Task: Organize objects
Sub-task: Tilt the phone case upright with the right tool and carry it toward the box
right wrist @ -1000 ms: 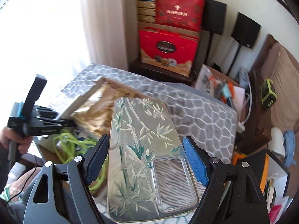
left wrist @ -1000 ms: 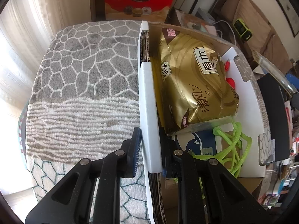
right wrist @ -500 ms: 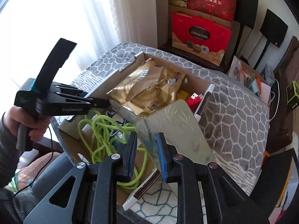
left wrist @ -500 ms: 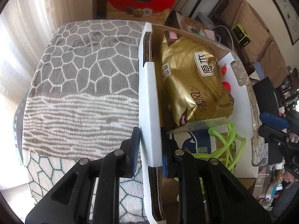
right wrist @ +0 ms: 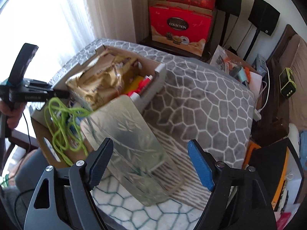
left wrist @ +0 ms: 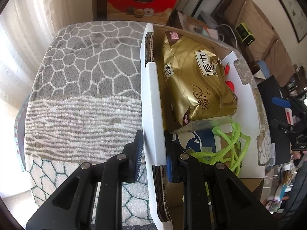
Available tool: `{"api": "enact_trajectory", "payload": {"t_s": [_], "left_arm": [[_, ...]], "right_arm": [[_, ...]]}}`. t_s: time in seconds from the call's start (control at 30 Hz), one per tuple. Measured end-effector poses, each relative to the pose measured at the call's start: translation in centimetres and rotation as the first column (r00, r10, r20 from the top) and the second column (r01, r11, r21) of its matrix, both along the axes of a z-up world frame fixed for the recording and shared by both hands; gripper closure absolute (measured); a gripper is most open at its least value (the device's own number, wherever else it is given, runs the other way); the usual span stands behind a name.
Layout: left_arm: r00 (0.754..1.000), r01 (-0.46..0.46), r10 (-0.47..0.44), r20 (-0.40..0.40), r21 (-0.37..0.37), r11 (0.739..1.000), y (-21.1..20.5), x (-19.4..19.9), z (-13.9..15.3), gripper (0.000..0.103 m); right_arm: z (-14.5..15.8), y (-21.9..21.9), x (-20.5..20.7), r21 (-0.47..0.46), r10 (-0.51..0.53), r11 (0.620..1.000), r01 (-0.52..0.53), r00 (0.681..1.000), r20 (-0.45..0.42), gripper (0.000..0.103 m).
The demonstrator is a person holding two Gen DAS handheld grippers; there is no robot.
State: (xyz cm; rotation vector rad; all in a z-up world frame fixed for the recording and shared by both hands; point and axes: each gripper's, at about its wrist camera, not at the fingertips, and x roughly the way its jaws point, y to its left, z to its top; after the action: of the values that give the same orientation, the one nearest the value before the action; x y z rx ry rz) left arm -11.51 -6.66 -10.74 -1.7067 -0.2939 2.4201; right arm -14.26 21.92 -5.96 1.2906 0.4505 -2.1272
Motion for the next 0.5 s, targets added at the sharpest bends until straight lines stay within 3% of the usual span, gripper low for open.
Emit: {"api": "enact_trajectory", "payload": {"t_s": [0.3,0.5], "left_arm": [[1.000,0.027,-0.027,-0.002,-0.041,0.999,0.8,-0.3,0.1,0.086],[1.000,0.025,-0.025,0.002,-0.053,0.998,1.1,-0.7,-0.1,0.086]], "right_arm": [[-2.3,-0.7,1.1,0.115,0.186,0.975,-0.193,0.980,0.071,0.019],[-3.5,-1.7,0.7,0.154,0.244,0.953,-0.260,0.963,0.119,0.010]]}}
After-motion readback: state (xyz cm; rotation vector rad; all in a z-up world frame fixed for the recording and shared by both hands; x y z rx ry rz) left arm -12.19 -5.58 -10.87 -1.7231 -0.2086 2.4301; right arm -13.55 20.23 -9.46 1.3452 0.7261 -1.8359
